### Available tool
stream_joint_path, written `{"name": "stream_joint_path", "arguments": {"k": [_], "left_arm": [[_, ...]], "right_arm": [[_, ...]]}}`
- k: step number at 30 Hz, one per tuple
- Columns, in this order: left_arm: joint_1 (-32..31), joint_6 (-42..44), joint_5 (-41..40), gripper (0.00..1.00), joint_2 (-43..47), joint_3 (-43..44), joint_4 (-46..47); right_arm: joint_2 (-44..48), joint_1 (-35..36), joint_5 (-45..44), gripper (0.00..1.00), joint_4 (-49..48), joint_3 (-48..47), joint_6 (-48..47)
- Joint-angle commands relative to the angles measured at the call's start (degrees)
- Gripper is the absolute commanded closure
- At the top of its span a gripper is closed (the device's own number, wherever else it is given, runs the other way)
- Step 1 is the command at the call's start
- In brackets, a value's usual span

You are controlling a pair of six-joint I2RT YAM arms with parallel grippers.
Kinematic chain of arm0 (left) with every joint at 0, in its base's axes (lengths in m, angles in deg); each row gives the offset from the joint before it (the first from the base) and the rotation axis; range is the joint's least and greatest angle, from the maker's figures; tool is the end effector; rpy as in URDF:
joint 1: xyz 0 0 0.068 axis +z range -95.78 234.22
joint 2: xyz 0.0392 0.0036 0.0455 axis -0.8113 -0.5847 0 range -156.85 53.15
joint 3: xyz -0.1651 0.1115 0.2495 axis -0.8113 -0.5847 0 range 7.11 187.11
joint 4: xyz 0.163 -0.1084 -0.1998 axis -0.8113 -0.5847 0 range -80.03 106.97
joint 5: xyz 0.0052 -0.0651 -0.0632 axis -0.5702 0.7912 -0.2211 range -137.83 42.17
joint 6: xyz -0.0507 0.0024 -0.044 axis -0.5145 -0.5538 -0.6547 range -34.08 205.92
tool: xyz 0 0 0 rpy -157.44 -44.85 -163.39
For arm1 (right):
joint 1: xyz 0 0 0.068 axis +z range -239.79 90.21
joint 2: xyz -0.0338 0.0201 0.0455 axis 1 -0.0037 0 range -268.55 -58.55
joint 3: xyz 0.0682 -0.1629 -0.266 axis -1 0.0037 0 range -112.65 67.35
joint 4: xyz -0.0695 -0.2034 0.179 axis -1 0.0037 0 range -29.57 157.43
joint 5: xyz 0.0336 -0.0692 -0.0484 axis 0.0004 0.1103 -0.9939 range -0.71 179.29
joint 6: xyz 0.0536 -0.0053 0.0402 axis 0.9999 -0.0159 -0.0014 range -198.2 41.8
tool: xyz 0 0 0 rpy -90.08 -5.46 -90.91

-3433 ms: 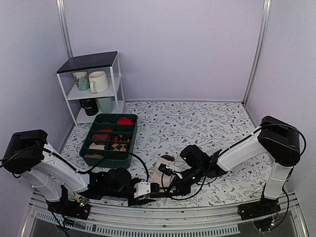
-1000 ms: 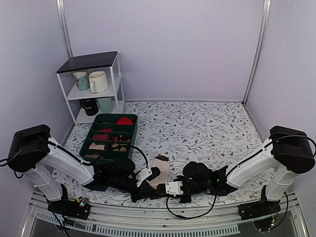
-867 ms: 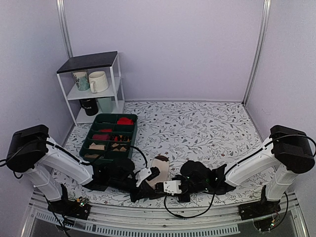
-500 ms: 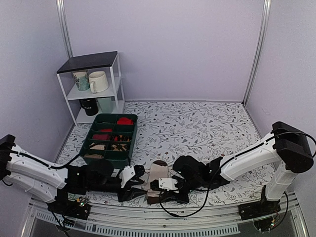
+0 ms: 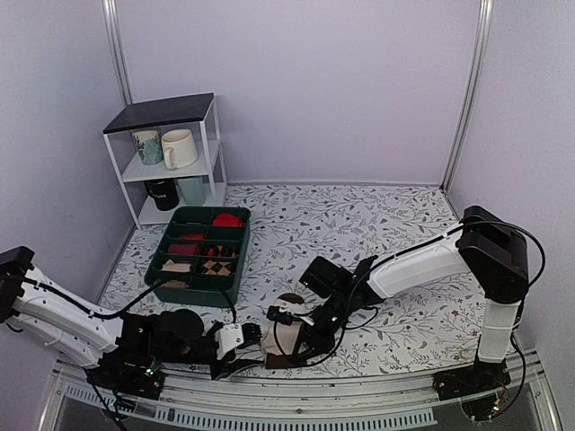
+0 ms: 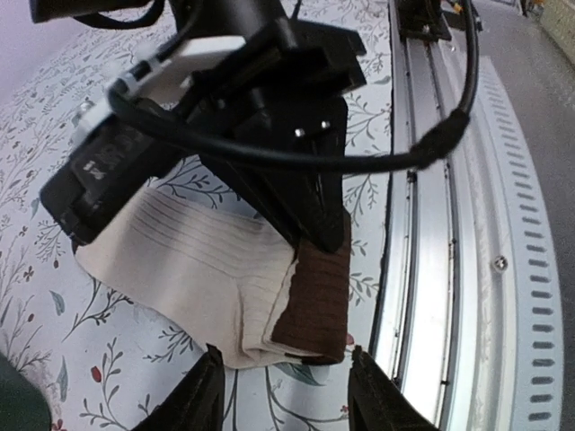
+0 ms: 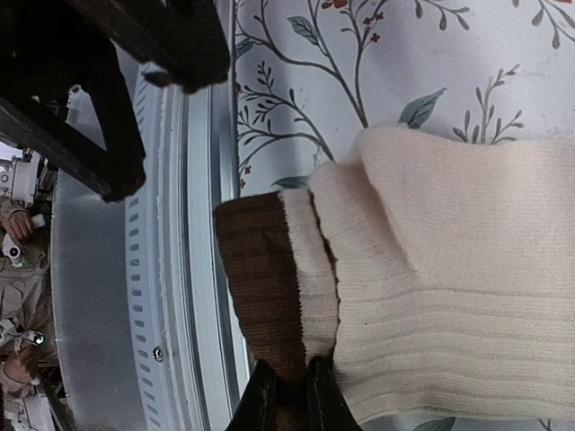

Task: Roll the socks
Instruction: Roll the sock at the center of the board.

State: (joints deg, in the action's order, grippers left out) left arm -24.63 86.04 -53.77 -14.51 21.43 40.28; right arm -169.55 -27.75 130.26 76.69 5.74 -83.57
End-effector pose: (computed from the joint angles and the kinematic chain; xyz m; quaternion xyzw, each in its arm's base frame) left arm 0.0477 -0.2124 0.1619 0.5300 0.6840 -0.2819 0.4144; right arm 0.1549 0.3667 0.1386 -0.5695 0.7209 0.3948 0.0115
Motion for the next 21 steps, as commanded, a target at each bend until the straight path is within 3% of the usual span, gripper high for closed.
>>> {"name": "stream_joint_path", "arguments": {"k": [1,9,21], "left_arm": [[-2.25,4.02,-4.38,0.51,-4.34,1.89,5.12],[-2.90,8.30,-4.20,0.48,-13.70,5.70,7.41],[-5.36,5.25,-2.70,0.51,-19.44,7.45,4.32]], "right_arm": [[-4.55,-0.68,2.44,0.95,6.40,-0.45,2.82],[-6.86,-2.00,4.42,0.95,8.36,-1.67,3.11],[-7.83,-3.07,6.04,0.95,8.89,-2.17,3.77]]}}
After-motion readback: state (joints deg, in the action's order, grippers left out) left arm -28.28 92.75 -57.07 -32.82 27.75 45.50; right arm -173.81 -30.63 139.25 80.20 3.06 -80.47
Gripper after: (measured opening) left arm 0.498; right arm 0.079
